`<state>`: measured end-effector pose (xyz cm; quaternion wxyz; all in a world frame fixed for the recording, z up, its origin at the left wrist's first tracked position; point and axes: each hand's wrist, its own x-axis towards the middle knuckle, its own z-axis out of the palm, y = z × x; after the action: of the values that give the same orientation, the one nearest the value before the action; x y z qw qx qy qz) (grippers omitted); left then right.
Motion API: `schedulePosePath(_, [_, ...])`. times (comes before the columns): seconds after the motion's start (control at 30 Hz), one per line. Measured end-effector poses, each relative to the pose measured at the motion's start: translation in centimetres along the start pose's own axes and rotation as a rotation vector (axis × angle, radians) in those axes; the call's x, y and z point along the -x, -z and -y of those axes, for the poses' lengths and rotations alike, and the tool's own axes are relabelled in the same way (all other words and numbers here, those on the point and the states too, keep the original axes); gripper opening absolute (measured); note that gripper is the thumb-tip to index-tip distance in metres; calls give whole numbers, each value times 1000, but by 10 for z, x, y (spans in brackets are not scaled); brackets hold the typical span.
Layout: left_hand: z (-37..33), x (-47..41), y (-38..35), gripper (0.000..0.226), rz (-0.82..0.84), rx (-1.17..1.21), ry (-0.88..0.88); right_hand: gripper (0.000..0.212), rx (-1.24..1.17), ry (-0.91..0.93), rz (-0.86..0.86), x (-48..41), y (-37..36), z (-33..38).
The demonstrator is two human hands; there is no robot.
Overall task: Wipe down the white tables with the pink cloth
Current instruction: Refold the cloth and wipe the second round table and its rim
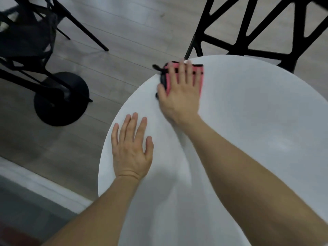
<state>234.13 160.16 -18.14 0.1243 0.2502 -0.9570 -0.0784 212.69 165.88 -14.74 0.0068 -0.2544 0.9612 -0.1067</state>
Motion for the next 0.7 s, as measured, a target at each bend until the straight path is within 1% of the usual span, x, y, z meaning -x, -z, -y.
schedulePosePath(0.03, [0,-1,1,56,5,-6,0,74,-26,102,32,3,-3,14])
schedulePosePath(0.1, [-2,0,2,56,13,-11,-3,74,-55,261,81,5,-2,4])
schedulePosePath(0.13, [-2,0,2,57,15,-18,-2,74,-54,297,81,3,0,-16])
schedulePosePath(0.17, [-2,0,3,57,19,-21,0,74,-47,281,77,0,4,-42])
schedulePosePath(0.2, [-1,-1,3,57,24,-18,-1,74,-34,209,61,-3,11,-73])
schedulePosePath(0.3, [-2,0,2,57,16,-15,-3,78,13,-114,21,-10,36,-156])
schedulePosePath(0.37, [-1,0,0,56,2,-12,-5,79,34,-255,3,-16,40,-164])
schedulePosePath(0.43, [-1,0,0,57,5,-16,-2,81,37,-353,-17,-20,33,-131])
schedulePosePath(0.47, [-2,0,1,57,7,-18,0,81,33,-336,-16,-21,27,-106])
schedulePosePath(0.5, [-2,0,1,57,7,-17,-1,81,28,-255,-9,-20,21,-78])
schedulePosePath(0.6, [-4,-2,3,56,7,-22,-2,76,-20,62,13,-12,-1,7])
schedulePosePath(0.67, [-2,-1,3,56,6,-43,6,74,-68,191,41,-5,-6,32])
schedulePosePath(0.7, [-1,-1,3,56,4,-48,4,74,-85,241,63,-5,-5,27])
